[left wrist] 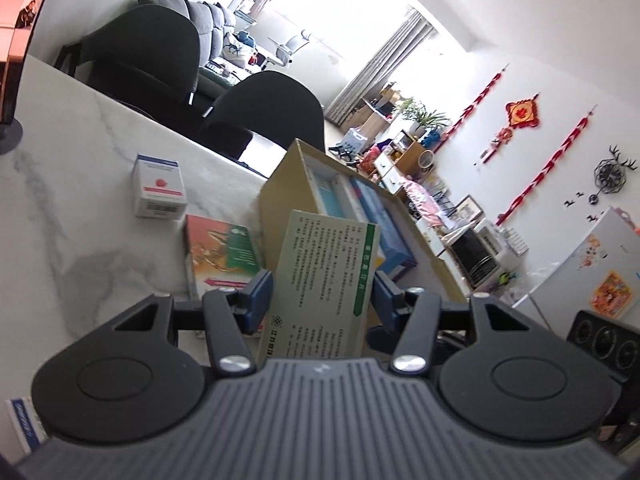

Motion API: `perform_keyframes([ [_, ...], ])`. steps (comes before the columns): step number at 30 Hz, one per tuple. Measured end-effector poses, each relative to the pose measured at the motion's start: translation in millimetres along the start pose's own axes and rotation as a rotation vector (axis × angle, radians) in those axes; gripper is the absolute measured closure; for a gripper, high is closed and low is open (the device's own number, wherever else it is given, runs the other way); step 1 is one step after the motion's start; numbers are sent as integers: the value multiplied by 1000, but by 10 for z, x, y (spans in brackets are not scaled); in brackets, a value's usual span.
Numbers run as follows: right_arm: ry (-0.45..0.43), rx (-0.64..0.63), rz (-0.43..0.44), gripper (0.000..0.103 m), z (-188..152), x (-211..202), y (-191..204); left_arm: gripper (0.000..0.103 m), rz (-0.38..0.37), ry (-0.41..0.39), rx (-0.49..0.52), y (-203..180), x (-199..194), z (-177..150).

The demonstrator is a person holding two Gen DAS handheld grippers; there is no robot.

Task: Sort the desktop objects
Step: 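Carry the white-and-green box with the left gripper toward the right gripper, then grasp the white-and-green box with the right gripper while the left gripper opens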

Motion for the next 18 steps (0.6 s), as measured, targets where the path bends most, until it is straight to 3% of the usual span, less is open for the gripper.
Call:
perform_keyframes([
  [5, 8, 17, 6, 29, -15, -9, -27, 51, -21, -1, -11, -44, 14, -51],
  [10, 28, 43, 18, 46, -28, 39, -56, 51, -38, -14, -26, -69, -12, -67],
  [15, 48, 73, 26, 77, -24, 99, -84, 51, -41, -24, -38, -46, -20, -81],
  [18, 58, 73, 15, 79, -14, 111, -87, 51, -50, -25, -52, -15, -12, -84],
])
Point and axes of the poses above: each gripper's, at about its wrist camera, not at the fingertips, and x roughly the way its jaws point, y to its left, z to its top, the point moved 2 cm from there along x, roughly the way its jaws point, and after that the axes turned 2 degrees about -z, right-handed, at the moved point
